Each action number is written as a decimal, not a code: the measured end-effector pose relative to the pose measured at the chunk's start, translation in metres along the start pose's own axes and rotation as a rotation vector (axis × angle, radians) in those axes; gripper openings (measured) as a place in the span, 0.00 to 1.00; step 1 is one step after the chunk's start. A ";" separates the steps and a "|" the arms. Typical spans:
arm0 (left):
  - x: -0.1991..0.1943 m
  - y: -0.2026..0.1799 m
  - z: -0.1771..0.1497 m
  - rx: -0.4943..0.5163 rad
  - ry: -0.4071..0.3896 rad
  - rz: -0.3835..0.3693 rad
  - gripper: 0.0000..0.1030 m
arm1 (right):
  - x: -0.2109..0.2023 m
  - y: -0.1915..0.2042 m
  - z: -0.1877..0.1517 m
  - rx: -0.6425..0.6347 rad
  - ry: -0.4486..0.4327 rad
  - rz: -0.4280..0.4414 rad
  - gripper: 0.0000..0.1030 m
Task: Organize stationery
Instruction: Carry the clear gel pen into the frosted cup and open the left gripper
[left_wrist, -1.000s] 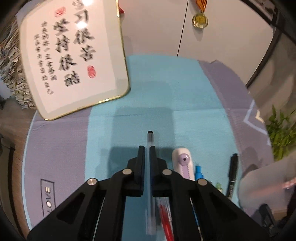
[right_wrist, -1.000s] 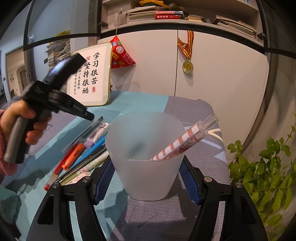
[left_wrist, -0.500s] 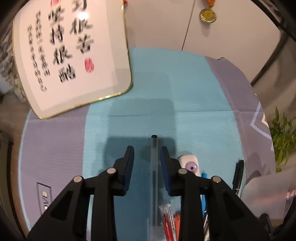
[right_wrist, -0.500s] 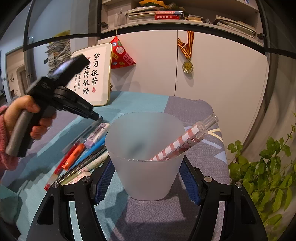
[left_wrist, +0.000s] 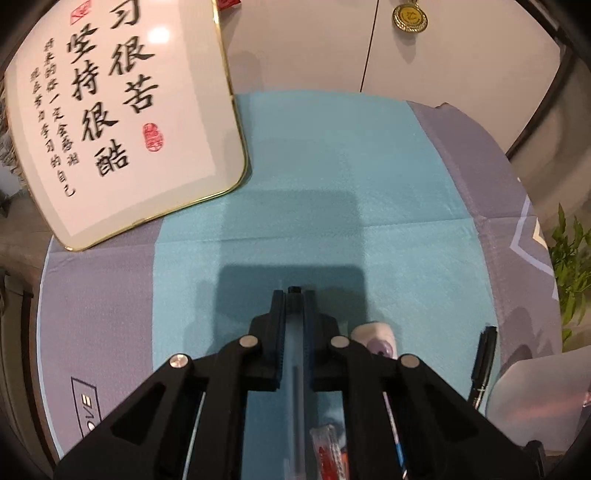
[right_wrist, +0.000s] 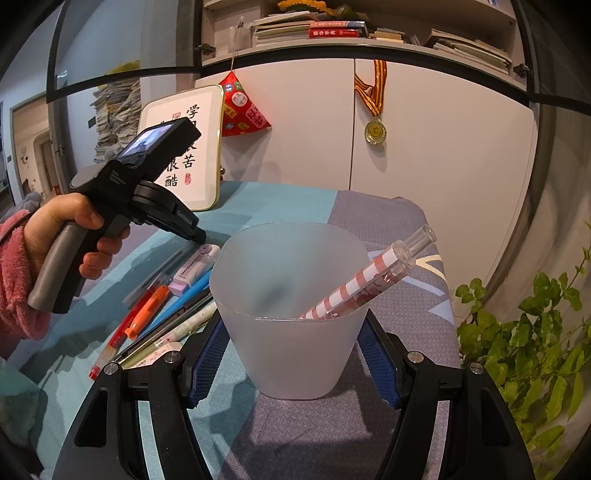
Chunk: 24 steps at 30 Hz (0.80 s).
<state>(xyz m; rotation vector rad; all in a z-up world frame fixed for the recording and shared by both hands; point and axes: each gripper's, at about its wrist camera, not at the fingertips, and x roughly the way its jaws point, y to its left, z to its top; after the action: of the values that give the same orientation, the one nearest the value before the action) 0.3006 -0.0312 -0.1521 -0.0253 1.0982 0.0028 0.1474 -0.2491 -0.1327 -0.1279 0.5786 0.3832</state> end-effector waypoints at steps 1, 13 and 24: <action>-0.008 0.005 -0.002 -0.002 -0.012 0.001 0.07 | 0.000 0.000 0.000 0.000 -0.001 0.000 0.68; -0.137 0.017 -0.031 0.022 -0.263 -0.076 0.07 | 0.000 0.000 0.000 0.000 0.000 0.000 0.68; -0.224 -0.034 -0.035 0.088 -0.491 -0.272 0.07 | 0.000 -0.001 0.000 -0.003 -0.001 -0.001 0.68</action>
<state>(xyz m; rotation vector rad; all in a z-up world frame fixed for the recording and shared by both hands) 0.1677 -0.0636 0.0324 -0.0903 0.5960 -0.2709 0.1480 -0.2499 -0.1327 -0.1310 0.5774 0.3832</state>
